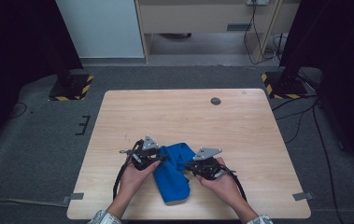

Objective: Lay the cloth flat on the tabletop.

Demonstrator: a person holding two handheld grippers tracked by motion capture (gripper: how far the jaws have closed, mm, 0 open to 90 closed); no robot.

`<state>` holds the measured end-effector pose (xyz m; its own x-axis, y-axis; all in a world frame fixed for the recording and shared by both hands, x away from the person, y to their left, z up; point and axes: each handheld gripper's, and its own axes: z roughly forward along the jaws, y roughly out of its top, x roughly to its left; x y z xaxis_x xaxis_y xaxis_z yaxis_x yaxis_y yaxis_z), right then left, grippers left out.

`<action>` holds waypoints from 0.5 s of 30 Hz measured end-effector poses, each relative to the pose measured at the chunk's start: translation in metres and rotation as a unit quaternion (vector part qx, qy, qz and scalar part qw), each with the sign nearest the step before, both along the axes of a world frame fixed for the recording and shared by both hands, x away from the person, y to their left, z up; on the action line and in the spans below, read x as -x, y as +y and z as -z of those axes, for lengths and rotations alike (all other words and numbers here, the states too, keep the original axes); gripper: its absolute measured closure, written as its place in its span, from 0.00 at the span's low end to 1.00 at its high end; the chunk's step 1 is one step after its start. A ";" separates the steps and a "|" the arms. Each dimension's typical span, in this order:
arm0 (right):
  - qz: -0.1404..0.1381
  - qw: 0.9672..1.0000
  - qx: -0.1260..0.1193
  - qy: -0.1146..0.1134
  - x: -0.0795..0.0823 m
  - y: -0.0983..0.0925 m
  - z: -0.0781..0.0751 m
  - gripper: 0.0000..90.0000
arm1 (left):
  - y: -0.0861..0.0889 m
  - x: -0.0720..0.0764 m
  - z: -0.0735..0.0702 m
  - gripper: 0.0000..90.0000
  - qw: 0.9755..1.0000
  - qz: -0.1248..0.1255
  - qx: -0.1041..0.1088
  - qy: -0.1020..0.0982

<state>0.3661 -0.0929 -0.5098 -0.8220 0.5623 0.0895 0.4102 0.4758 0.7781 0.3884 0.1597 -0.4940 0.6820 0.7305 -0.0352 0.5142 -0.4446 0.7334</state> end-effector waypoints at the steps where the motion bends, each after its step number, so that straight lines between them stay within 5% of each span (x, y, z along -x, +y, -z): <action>1: 0.000 1.000 0.000 0.000 0.000 0.000 0.000 0.95 | 0.000 0.000 0.000 0.77 1.000 0.000 0.000 0.000; 4: 0.012 1.000 -0.007 0.000 -0.004 -0.008 -0.002 0.96 | 0.004 0.002 -0.002 0.91 1.000 0.020 0.007 -0.004; 15: 0.047 0.998 -0.028 -0.011 -0.014 -0.038 -0.016 0.96 | 0.025 0.006 -0.016 0.95 0.999 -0.004 0.033 -0.027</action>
<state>0.3805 -0.1310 -0.4937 -0.7675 0.6322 0.1064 0.4344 0.3907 0.8115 0.3826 0.1849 -0.4785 0.6782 0.7334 -0.0469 0.4772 -0.3909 0.7871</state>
